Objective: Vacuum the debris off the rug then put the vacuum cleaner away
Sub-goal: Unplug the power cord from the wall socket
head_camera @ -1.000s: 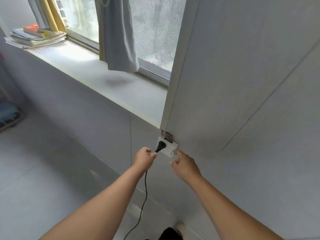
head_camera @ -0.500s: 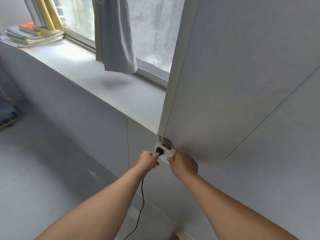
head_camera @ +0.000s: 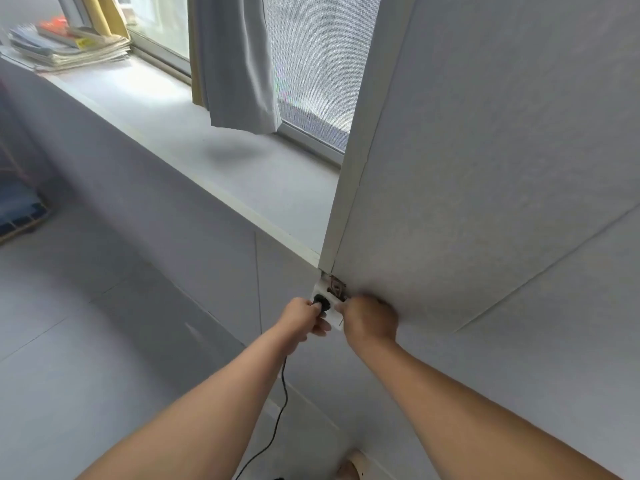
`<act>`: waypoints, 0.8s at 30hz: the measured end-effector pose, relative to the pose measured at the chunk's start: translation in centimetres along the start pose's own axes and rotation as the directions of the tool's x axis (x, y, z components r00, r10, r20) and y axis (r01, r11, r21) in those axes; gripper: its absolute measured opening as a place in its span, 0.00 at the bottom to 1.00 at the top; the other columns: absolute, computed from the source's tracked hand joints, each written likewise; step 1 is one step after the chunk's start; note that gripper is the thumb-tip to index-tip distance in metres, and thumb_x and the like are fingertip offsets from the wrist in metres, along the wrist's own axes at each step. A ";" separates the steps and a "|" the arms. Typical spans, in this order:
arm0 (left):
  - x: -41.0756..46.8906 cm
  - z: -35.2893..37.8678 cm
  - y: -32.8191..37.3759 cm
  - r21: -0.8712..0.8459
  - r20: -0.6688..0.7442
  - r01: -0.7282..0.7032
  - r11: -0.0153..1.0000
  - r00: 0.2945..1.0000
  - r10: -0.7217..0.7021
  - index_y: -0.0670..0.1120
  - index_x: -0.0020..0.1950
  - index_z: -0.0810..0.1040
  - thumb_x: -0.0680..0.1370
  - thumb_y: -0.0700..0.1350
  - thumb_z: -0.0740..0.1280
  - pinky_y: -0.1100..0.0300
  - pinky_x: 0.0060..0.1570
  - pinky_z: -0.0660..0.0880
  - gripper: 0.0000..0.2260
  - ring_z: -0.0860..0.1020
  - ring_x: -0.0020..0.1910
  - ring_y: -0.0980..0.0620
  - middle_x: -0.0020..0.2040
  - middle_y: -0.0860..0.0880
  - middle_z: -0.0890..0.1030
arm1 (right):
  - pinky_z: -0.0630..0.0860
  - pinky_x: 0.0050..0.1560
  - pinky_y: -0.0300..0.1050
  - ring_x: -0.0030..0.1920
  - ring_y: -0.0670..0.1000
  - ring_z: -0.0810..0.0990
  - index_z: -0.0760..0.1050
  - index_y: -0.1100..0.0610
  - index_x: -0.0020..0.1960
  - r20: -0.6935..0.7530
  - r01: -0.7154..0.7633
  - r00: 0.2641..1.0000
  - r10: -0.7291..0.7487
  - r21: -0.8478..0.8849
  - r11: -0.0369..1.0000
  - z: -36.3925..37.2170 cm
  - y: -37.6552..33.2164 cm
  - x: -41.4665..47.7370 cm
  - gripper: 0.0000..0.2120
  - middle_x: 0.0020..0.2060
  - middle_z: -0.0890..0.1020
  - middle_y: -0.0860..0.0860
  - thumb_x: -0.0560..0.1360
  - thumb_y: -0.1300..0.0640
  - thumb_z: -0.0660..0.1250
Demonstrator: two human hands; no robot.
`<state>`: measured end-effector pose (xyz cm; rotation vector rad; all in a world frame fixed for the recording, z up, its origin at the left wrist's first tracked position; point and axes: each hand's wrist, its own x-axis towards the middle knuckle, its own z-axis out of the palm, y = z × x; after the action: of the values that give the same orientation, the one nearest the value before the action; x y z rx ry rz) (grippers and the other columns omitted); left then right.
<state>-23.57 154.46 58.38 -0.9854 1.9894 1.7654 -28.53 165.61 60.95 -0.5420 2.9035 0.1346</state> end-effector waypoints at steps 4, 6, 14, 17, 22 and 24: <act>-0.1 0.2 -0.1 0.028 -0.033 -0.018 0.999 0.999 0.019 0.44 0.41 0.72 0.83 0.43 0.54 0.61 0.30 0.63 0.13 0.77 0.27 0.54 0.33 0.48 0.78 | 0.73 0.48 0.40 0.57 0.53 0.81 0.80 0.54 0.59 0.018 0.005 1.000 -0.005 -0.005 1.000 -0.3 -0.3 0.4 0.14 0.55 0.83 0.52 0.82 0.51 0.59; -0.2 0.1 -0.1 0.034 -0.048 -0.021 0.999 0.999 0.023 0.45 0.39 0.72 0.83 0.43 0.54 0.61 0.28 0.63 0.13 0.76 0.26 0.54 0.31 0.48 0.76 | 0.72 0.47 0.41 0.58 0.54 0.81 0.79 0.54 0.60 0.028 0.022 0.999 -0.021 -0.027 0.999 -0.7 -0.4 0.4 0.14 0.56 0.82 0.53 0.82 0.51 0.58; 0.0 0.1 -0.9 -0.036 -0.056 0.006 0.999 0.998 -0.008 0.42 0.39 0.71 0.82 0.41 0.56 0.60 0.29 0.61 0.12 0.71 0.26 0.49 0.29 0.46 0.71 | 0.71 0.43 0.40 0.54 0.52 0.82 0.80 0.55 0.58 0.032 0.056 0.998 -0.053 -0.111 0.992 -1.2 -0.6 0.0 0.12 0.53 0.84 0.52 0.81 0.51 0.62; -0.8 -0.6 -5.3 0.078 -0.103 0.086 0.993 0.992 -0.078 0.42 0.34 0.71 0.81 0.38 0.57 0.61 0.25 0.64 0.15 0.69 0.25 0.48 0.28 0.45 0.70 | 0.75 0.48 0.41 0.55 0.53 0.82 0.80 0.55 0.58 0.032 0.068 0.997 -0.064 -0.129 0.989 -1.0 -0.6 -0.2 0.11 0.53 0.83 0.52 0.82 0.54 0.61; -2.6 -2.2 -7.5 -0.036 -0.135 0.001 0.999 0.991 -0.006 0.40 0.40 0.71 0.82 0.37 0.55 0.65 0.24 0.70 0.12 0.70 0.26 0.49 0.29 0.45 0.72 | 0.73 0.46 0.41 0.55 0.54 0.81 0.79 0.56 0.59 0.064 0.058 0.997 -0.051 -0.119 0.991 -1.4 -0.8 -0.7 0.14 0.54 0.83 0.53 0.82 0.51 0.59; -3.0 -2.5 -6.5 -0.104 -0.141 -0.042 0.994 0.990 0.027 0.40 0.42 0.72 0.82 0.37 0.55 0.66 0.24 0.72 0.11 0.71 0.28 0.50 0.30 0.44 0.72 | 0.70 0.43 0.41 0.54 0.54 0.81 0.79 0.55 0.59 0.123 0.026 0.992 -0.017 -0.077 0.997 -2.1 -0.8 -0.6 0.14 0.53 0.83 0.52 0.81 0.48 0.61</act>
<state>-16.55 152.92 55.88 -1.1440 2.0241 1.8864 -28.00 164.80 63.10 -0.5572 2.7821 0.2704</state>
